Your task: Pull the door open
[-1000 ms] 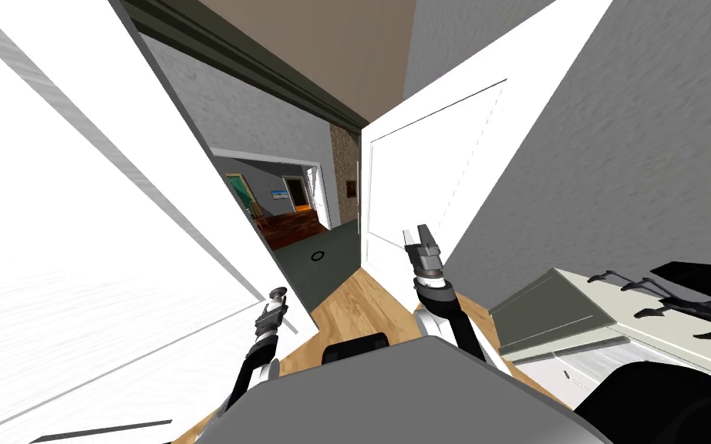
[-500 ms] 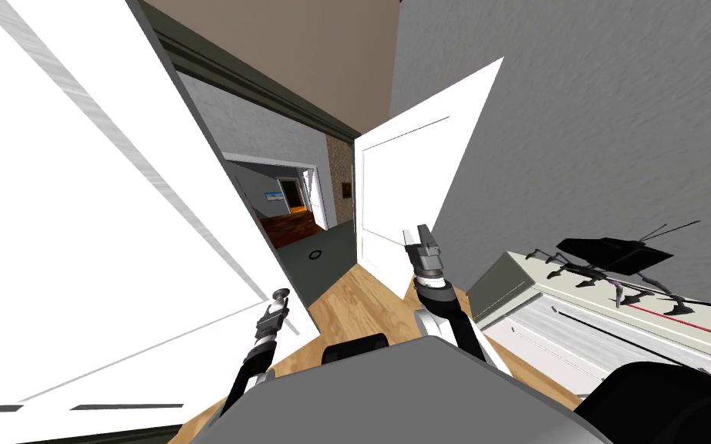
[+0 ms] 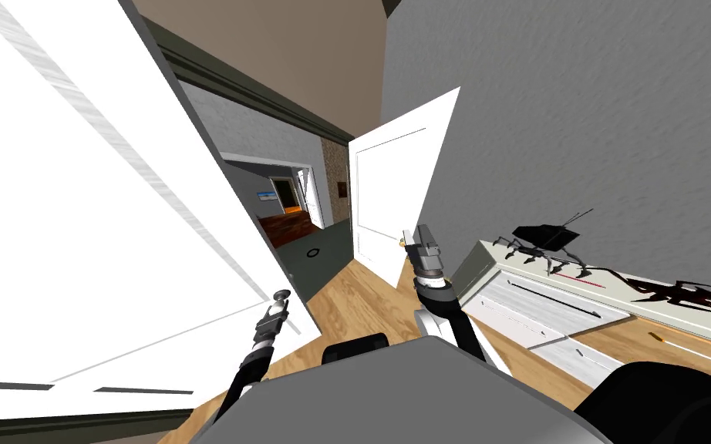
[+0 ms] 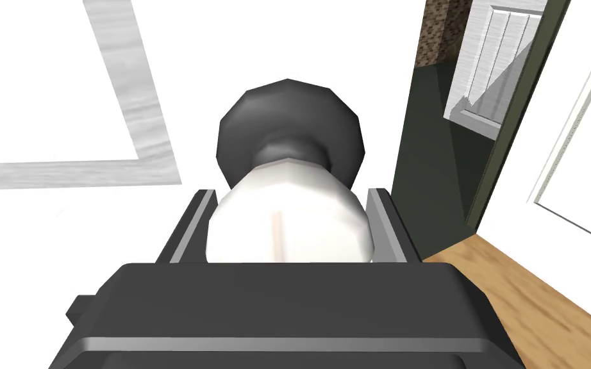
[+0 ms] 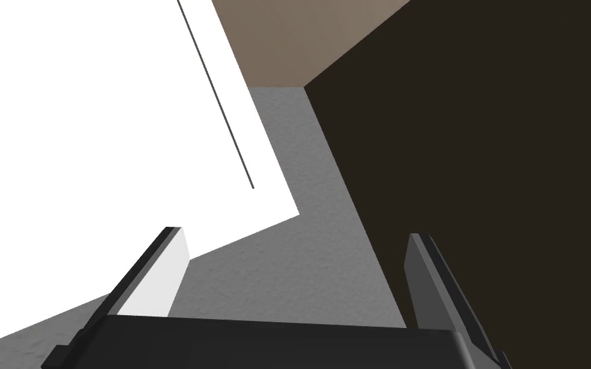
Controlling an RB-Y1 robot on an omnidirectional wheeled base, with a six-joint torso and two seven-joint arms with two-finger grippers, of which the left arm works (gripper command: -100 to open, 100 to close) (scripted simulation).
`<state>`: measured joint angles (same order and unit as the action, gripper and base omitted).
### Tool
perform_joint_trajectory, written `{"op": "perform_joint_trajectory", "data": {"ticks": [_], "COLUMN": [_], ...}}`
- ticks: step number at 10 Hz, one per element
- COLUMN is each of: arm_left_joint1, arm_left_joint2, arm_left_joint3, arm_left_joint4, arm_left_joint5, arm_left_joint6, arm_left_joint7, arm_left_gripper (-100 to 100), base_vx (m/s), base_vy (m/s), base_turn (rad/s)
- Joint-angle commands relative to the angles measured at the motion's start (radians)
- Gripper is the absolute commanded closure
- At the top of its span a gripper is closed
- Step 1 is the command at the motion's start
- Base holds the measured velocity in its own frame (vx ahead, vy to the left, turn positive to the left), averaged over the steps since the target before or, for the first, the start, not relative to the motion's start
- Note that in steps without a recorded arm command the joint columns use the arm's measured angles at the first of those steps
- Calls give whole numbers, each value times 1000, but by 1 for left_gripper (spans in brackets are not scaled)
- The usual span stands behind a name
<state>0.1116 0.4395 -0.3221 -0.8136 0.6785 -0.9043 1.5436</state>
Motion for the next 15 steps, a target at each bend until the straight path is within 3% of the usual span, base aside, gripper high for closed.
{"op": "perform_joint_trajectory", "data": {"ticks": [1,5,6,15], "arm_left_joint1": [15,38,39,82], "arm_left_joint2": [21,58,53,126], "arm_left_joint3": [-28,-74,-67,-147], "arm_left_joint4": [-4,-15,-19,17], "arm_left_joint5": [-12,-30,-27,-88], "arm_left_joint6": [-21,-54,-40,-163], "arm_left_joint7": [29,74,63,181], "arm_left_gripper": [100,100,100,100], "base_vx": [-235,-232,-96,-210], "base_vy": [22,35,16,48], "base_turn": [-135,-88,-20,-123]}}
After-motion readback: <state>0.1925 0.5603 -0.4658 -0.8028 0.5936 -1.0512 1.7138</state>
